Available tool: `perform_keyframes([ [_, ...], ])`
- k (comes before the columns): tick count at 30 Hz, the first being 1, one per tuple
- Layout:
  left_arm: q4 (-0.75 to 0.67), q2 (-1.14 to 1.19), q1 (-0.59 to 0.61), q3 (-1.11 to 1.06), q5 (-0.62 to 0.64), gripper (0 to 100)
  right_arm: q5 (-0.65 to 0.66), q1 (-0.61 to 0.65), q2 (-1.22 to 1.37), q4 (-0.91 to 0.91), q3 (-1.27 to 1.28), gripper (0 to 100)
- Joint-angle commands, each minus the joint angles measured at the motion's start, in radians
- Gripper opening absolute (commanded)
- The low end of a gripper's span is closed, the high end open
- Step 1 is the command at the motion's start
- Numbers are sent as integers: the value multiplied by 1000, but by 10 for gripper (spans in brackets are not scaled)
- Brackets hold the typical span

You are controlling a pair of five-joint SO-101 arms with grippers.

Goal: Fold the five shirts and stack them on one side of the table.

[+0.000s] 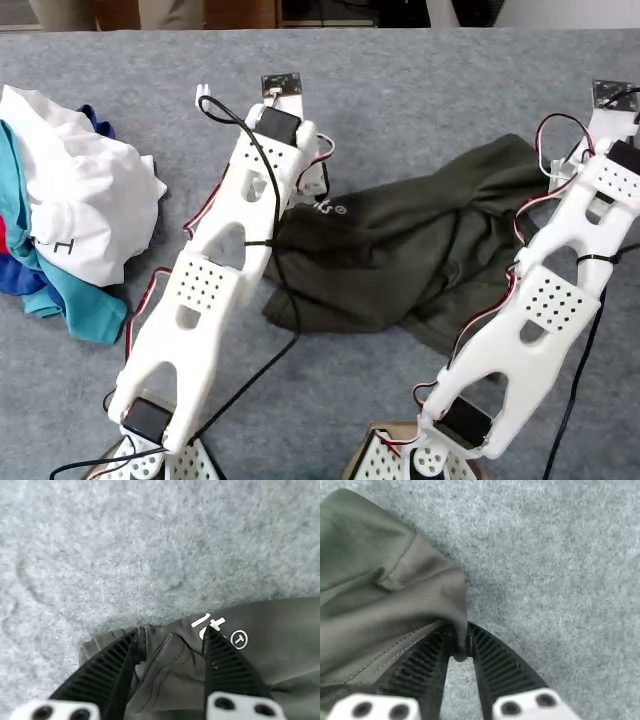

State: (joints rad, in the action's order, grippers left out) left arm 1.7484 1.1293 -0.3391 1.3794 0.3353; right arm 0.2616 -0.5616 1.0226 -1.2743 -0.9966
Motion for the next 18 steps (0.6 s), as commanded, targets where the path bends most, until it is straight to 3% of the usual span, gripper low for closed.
perform_keyframes([
  [1,11,-15,2,31,8,196,11,13,-13,20,-48,2],
  [6,11,-18,0,-28,8,187,11,13,-13,20,-50,2],
  [11,11,-22,0,-51,8,60,11,15,-13,20,-50,2],
  [18,11,-22,0,-57,12,74,11,15,-13,20,-48,2],
])
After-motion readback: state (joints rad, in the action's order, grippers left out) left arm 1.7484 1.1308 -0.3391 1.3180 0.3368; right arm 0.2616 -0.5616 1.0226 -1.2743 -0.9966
